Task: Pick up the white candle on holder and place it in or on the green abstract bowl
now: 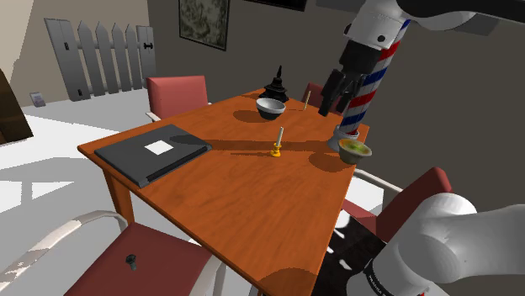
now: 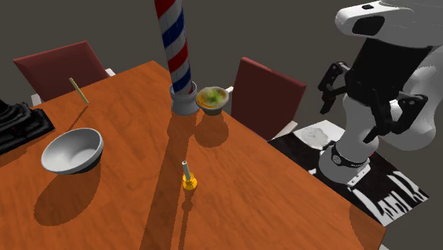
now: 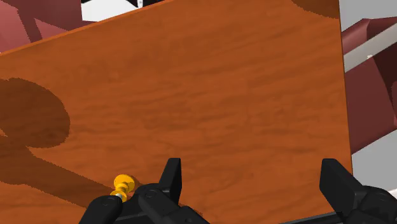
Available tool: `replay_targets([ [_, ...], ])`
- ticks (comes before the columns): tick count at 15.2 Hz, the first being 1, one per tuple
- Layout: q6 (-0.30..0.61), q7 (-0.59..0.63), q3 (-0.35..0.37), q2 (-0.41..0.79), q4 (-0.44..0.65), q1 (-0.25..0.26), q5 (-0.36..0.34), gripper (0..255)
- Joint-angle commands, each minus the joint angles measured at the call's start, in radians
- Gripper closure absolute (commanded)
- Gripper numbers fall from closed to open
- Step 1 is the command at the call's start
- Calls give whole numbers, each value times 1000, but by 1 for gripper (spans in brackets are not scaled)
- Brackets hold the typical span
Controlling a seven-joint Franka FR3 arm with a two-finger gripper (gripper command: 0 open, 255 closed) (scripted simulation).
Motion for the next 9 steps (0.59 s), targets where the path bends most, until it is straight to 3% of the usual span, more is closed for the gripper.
replay_targets([
  [1,0,0,0,0,0,0,0,0],
  [9,221,-124,-71,181,-33,-28,-57,0],
])
